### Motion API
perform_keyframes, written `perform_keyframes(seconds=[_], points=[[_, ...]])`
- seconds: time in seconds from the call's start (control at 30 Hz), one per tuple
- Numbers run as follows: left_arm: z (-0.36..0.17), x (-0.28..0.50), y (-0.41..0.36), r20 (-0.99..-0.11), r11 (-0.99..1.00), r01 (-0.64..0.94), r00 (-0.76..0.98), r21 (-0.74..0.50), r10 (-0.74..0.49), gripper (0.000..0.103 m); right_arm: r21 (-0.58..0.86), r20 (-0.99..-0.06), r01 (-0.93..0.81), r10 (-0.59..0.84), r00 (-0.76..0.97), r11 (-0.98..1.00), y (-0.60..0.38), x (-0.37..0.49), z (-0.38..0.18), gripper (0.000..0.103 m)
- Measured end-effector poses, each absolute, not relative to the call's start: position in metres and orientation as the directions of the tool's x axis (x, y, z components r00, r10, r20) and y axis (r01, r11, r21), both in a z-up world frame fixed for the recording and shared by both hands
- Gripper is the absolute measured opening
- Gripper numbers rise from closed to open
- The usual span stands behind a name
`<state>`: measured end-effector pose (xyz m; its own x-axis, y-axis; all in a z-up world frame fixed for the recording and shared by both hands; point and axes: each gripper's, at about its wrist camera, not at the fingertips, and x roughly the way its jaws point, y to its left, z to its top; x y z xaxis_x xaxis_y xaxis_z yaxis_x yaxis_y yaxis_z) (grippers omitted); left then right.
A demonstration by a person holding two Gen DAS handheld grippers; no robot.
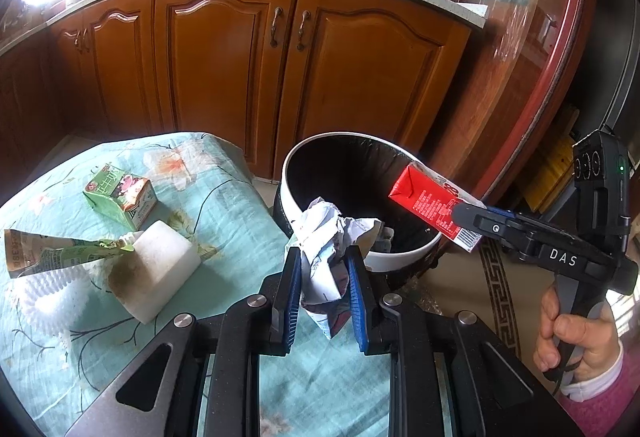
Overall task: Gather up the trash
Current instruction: 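Carry the milk carton in the right gripper while the left carries the paper to the bin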
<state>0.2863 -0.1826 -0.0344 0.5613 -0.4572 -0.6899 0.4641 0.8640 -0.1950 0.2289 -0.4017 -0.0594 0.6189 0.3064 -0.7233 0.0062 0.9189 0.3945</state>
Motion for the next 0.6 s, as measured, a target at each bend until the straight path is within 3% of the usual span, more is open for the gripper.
perform_keyframes(seconds=[0.6], points=[[-0.044,0.366,-0.244,-0.767,0.855,0.484,0.473,-0.184,-0.433,0.021,0.31,-0.783,0.037,0.233,0.577,0.95,-0.423,0.278,-0.068,0.05]])
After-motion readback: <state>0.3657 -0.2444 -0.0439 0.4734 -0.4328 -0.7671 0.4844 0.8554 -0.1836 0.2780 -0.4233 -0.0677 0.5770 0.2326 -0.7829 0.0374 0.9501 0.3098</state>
